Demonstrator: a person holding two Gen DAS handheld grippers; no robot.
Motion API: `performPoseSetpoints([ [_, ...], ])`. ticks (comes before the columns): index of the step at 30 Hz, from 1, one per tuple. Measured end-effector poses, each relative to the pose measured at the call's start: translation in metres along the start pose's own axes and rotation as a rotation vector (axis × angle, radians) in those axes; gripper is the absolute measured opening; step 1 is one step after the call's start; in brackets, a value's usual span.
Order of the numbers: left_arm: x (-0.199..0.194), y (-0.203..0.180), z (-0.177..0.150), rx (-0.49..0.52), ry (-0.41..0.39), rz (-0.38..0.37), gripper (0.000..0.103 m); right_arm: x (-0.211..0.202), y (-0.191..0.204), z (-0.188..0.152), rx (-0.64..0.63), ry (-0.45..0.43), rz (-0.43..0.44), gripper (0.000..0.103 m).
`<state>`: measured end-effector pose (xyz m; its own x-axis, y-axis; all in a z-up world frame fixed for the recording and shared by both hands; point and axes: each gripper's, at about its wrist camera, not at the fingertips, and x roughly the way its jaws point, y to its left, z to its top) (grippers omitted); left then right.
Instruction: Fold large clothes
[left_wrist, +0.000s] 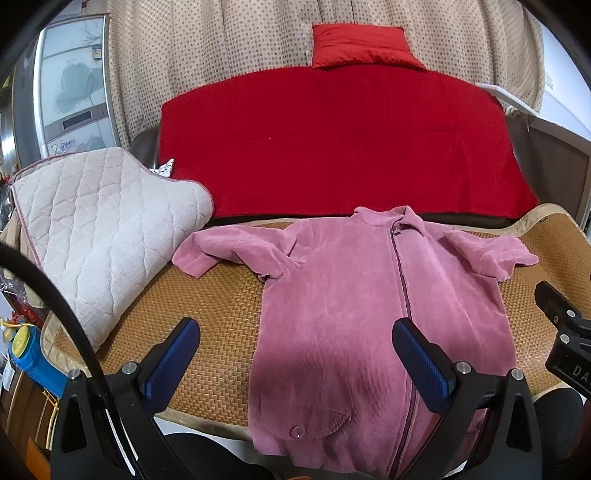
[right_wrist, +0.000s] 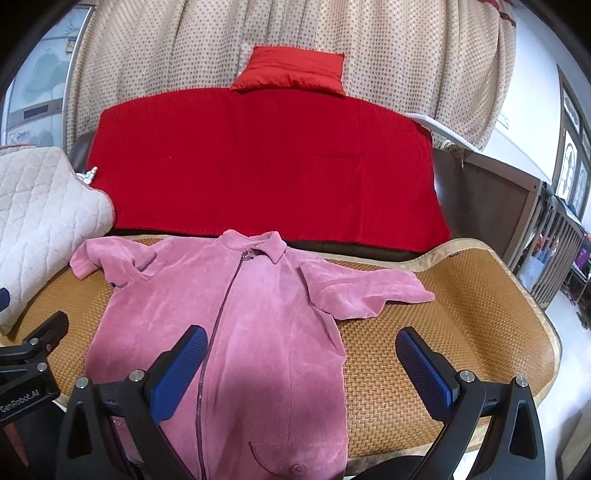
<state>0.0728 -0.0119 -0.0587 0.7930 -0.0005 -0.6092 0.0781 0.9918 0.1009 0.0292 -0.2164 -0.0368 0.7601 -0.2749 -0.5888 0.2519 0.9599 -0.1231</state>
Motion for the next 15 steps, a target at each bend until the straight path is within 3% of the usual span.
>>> performPoseSetpoints([
  [10,0.028,-0.015,0.004,0.024,0.043,-0.003,0.103,0.033,-0.008,0.0,0.013,0.046,-0.008,0.103],
  [15,0.063,-0.024,0.004,0.044,0.098,-0.013,0.103,0.057,-0.015,0.002,0.018,0.069,-0.02,0.103],
])
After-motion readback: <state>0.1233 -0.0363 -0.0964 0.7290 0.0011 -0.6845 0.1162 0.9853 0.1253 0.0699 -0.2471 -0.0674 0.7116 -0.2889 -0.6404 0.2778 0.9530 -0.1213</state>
